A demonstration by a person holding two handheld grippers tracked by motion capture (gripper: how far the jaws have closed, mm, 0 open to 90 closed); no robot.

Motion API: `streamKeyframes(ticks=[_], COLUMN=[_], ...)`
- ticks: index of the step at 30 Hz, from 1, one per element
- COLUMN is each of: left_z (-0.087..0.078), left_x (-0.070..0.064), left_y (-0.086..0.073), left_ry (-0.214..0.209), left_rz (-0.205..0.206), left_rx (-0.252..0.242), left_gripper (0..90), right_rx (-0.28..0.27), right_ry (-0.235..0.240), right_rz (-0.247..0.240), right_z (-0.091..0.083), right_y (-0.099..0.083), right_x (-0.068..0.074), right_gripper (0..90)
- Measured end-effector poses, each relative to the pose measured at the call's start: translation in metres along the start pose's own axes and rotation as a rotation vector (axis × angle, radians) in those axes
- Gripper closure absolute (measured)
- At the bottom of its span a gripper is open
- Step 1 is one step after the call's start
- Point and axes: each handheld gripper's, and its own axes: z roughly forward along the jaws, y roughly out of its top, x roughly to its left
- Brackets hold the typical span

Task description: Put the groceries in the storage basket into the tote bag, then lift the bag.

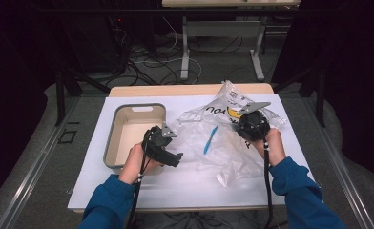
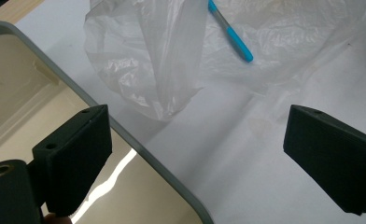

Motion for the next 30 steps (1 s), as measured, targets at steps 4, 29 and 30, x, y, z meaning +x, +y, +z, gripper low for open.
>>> streamKeyframes(ticks=[4, 29, 30], left_z=[-0.001, 0.014, 0.015], left_x=[0.002, 0.032, 0.035], left_y=[0.001, 0.038, 0.041], left_ry=[0.008, 0.081, 0.084], left_rz=[0.005, 0.017, 0.023], left_rx=[0.011, 0.049, 0.061], left_gripper=[7.1, 7.5, 9.1], right_rx=[-0.006, -0.038, -0.040], right_ry=[-0.002, -0.027, -0.024], right_rz=[0.000, 0.032, 0.033], right_z=[0.000, -0.014, -0.015], right_y=[0.000, 0.003, 0.002], right_x=[0.000, -0.011, -0.012], right_gripper=[90.0, 90.0, 90.0])
